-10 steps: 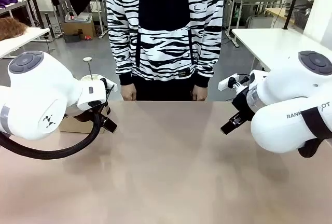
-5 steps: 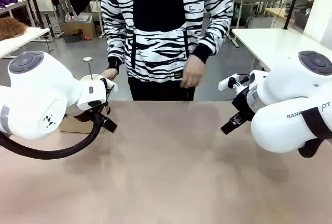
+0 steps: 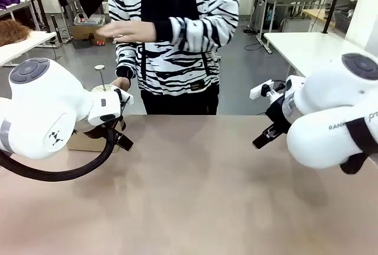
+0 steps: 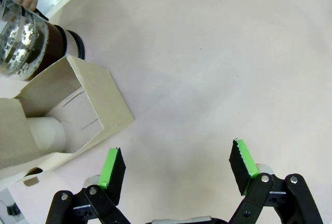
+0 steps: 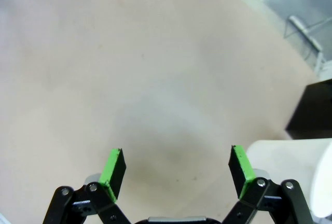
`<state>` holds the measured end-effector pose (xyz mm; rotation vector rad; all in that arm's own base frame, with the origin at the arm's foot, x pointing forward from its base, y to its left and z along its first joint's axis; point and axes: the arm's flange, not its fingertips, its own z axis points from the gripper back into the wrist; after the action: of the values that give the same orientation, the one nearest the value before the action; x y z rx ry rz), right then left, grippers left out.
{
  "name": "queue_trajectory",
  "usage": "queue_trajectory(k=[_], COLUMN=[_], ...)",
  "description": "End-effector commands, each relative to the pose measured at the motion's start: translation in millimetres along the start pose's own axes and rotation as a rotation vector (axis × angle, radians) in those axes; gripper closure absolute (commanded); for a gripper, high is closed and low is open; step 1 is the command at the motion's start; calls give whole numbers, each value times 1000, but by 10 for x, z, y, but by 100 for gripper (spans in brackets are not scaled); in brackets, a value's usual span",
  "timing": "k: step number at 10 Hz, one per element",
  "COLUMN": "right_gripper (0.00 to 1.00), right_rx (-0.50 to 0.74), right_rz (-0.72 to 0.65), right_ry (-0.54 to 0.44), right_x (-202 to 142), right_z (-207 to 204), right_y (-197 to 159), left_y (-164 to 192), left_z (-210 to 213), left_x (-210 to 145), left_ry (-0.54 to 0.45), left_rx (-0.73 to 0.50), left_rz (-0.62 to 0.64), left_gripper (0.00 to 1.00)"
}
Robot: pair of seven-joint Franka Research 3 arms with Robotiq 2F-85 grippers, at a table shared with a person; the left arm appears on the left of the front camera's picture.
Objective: Pour a drink into a cup and package it in a carrier.
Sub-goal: Pick up the 600 ml Paper Cup and place it in the middle top area of the table.
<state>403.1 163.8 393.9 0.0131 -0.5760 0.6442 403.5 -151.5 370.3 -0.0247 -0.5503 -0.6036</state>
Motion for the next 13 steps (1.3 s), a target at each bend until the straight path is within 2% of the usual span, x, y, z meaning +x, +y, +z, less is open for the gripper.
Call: queue_trajectory(k=[1,3,5,6,8,9,10,11,12,13], right_gripper=[0,0,0,0,0,0,0,0,0,0], right_rx=[-7,91,237,303,414,449,439,393,373,373], right_rz=[-28,-38,6,34,157,123,29,-25,79,79], right_ry=[1,-49,-138,-226,-421,-493,-554,-522,-500,-500], right_x=[446,620,391,176,-432,-680,-762,-733,-804,-804], right_z=[615,1200,1712,1850,1872,1781,1627,1422,1872,1872], right_y=[-182,-578,-1172,-1472,-2009,-2174,-2264,-2180,-2238,-2238], left_y=[0,0,0,0,0,0,0,0,0,0], left_z=[0,0,0,0,0,0,0,0,0,0], left_x=[0,0,0,0,0,0,0,0,0,0], left_ry=[0,0,0,0,0,0,0,0,0,0], left_rx=[0,0,0,0,0,0,0,0,0,0], left_rz=[-1,-1,-1,-1,-1,-1,-1,-1,-1,-1], left_gripper=[0,0,0,0,0,0,0,0,0,0])
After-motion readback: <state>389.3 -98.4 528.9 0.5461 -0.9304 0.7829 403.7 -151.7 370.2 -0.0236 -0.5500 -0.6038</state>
